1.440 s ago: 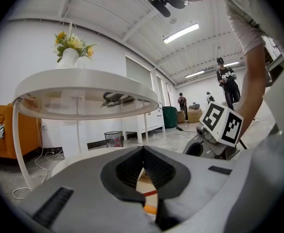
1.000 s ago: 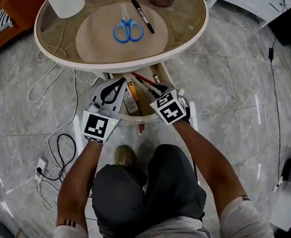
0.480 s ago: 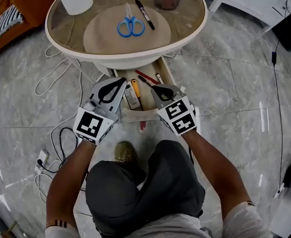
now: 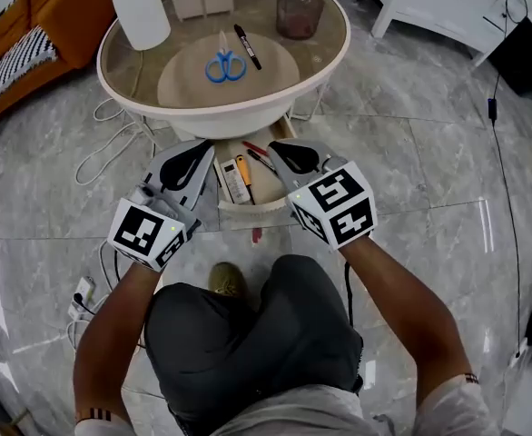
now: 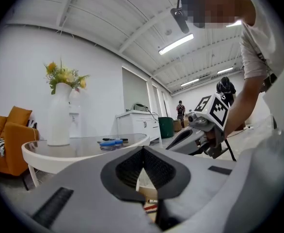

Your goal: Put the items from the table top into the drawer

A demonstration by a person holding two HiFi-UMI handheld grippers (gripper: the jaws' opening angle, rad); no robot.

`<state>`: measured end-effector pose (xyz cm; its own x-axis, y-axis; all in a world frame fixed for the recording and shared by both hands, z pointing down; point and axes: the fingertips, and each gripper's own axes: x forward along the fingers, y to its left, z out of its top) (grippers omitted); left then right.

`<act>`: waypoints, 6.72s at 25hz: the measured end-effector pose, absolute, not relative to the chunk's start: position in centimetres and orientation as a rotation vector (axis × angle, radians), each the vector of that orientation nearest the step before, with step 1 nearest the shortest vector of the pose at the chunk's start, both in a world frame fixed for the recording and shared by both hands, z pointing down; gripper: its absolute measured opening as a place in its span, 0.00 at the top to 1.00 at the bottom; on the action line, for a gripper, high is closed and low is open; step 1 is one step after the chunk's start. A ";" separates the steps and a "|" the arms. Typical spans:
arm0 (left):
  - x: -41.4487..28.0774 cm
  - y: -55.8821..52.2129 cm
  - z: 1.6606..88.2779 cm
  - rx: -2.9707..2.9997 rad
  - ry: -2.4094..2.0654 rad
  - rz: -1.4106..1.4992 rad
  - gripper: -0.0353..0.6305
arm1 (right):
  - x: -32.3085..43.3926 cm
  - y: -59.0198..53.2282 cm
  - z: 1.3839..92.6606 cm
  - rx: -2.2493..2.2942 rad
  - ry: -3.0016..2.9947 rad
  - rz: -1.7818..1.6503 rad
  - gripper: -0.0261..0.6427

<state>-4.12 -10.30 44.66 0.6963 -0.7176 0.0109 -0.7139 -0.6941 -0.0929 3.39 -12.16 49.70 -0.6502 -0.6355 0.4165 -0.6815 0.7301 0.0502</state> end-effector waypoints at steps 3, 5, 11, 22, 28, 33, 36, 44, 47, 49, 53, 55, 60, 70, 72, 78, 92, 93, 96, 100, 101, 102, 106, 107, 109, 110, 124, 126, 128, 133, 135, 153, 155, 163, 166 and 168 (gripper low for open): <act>-3.9 -9.7 42.7 -2.809 1.173 -0.056 0.95 | 3.6 -12.0 47.6 1.012 -2.542 0.139 0.96; -3.8 -9.9 41.4 -2.806 1.174 -0.045 0.95 | 3.6 -12.2 46.1 1.014 -2.560 0.134 0.96; -3.9 -12.2 38.1 -2.805 1.228 0.027 0.95 | 3.0 -14.3 41.9 1.015 -2.588 0.120 0.96; -3.2 -17.4 36.0 -2.852 1.320 -0.082 0.95 | 2.7 -19.7 37.9 1.027 -2.544 0.148 0.94; -3.5 -18.5 36.0 -2.852 1.366 -0.052 0.95 | 2.3 -22.9 38.3 1.025 -2.488 0.213 0.89; -4.7 -19.5 35.5 -2.860 1.378 -0.017 0.95 | 1.3 -25.6 39.7 1.017 -2.422 0.261 0.86; -5.6 -19.9 34.8 -2.871 1.393 0.048 0.95 | 0.6 -26.5 40.9 0.994 -2.385 0.291 0.85; -4.2 -20.7 35.9 -2.950 1.326 0.017 0.95 | 0.1 -29.6 42.7 1.011 -2.270 0.323 0.84; -4.5 -20.9 35.7 -2.944 1.348 0.039 0.95 | -0.1 -30.8 43.2 1.012 -2.232 0.351 0.83; -4.7 -21.1 35.9 -2.941 1.357 0.033 0.95 | -0.3 -31.3 43.7 1.008 -2.209 0.359 0.83; -5.1 -21.1 36.3 -2.958 1.371 0.044 0.95 | -0.6 -31.9 45.1 0.985 -2.159 0.374 0.83; -4.9 -21.0 36.3 -2.960 1.361 0.043 0.95 | -0.6 -32.0 45.5 0.978 -2.147 0.391 0.84; -4.6 -20.7 36.4 -2.967 1.343 0.042 0.95 | -0.8 -31.7 45.6 0.984 -2.144 0.389 0.90; -4.6 -20.4 37.6 -2.953 1.394 -0.030 0.95 | 0.9 -30.5 43.8 1.064 -2.231 0.341 0.90; -4.7 -20.3 37.7 -2.950 1.403 -0.030 0.95 | 1.4 -29.8 43.2 1.066 -2.253 0.332 0.90; -3.5 -19.3 38.3 -2.949 1.360 -0.070 0.95 | 2.2 -25.9 41.1 1.026 -2.330 0.298 0.90; -2.5 -16.1 38.2 -2.914 1.377 0.027 0.95 | 3.9 -16.7 39.4 0.878 -2.440 0.207 0.90; -2.5 -15.8 38.3 -2.909 1.381 0.030 0.95 | 4.1 -16.2 39.7 0.867 -2.439 0.203 0.90; -2.4 -15.0 38.7 -2.891 1.394 0.042 0.95 | 4.8 -14.9 40.8 0.841 -2.434 0.204 0.90; -2.3 -13.9 38.8 -2.863 1.403 0.049 0.95 | 5.5 -13.3 42.1 0.809 -2.431 0.214 0.90; -2.1 -13.5 39.0 -2.857 1.401 0.048 0.95 | 5.5 -12.9 42.5 0.799 -2.429 0.212 0.90; -2.0 -13.2 39.2 -2.853 1.396 0.044 0.95 | 5.5 -12.5 42.9 0.789 -2.426 0.209 0.90; -1.4 -12.3 40.2 -2.849 1.376 0.065 0.95 | 4.9 -11.4 44.6 0.748 -2.411 0.185 0.90; -1.4 -12.3 40.3 -2.852 1.382 0.088 0.95 | 4.8 -11.2 45.0 0.739 -2.407 0.180 0.90; -1.5 -12.3 40.6 -2.853 1.406 0.125 0.95 | 4.7 -10.9 45.8 0.723 -2.398 0.169 0.90; -1.5 -12.3 40.8 -2.850 1.418 0.132 0.95 | 4.7 -10.9 46.2 0.718 -2.391 0.163 0.90; -1.5 -12.9 45.0 -2.809 1.356 -0.018 0.95 | 5.1 -14.0 57.4 0.749 -2.276 0.261 0.90; -1.0 -12.8 45.5 -2.828 1.292 -0.038 0.95 | 4.9 -14.5 59.0 0.761 -2.259 0.286 0.90; -0.6 -12.5 45.9 -2.841 1.230 -0.075 0.95 | 4.6 -14.9 60.5 0.770 -2.240 0.310 0.90; -0.9 -12.7 45.5 -2.855 1.234 -0.027 0.95 | 4.2 -15.7 64.3 0.784 -2.180 0.362 0.90; -1.1 -13.0 44.8 -2.851 1.242 0.010 0.95 | 4.2 -16.1 65.8 0.802 -2.152 0.398 0.90; -2.2 -13.0 43.5 -2.841 1.252 0.077 0.95 | 3.7 -16.7 73.6 0.882 -1.987 0.578 0.90; -2.2 -12.8 43.5 -2.842 1.246 0.082 0.95 | 3.8 -16.7 73.8 0.893 -1.986 0.578 0.89; -2.5 -12.5 42.8 -2.841 1.247 0.118 0.95 | 2.9 -16.5 71.9 0.891 -2.086 0.570 0.87; -2.1 -12.2 42.8 -2.841 1.225 0.108 0.95 | 1.9 -16.2 69.7 0.866 -2.175 0.523 0.92; -2.0 -12.2 42.8 -2.839 1.216 0.098 0.95 | 1.5 -16.0 67.9 0.850 -2.232 0.481 0.96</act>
<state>-1.98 -12.17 42.77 0.6886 -0.7209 -0.0787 -0.7242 -0.6893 -0.0222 1.46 -15.99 67.91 -0.5473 -0.4348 0.7151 -0.6907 0.7172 -0.0925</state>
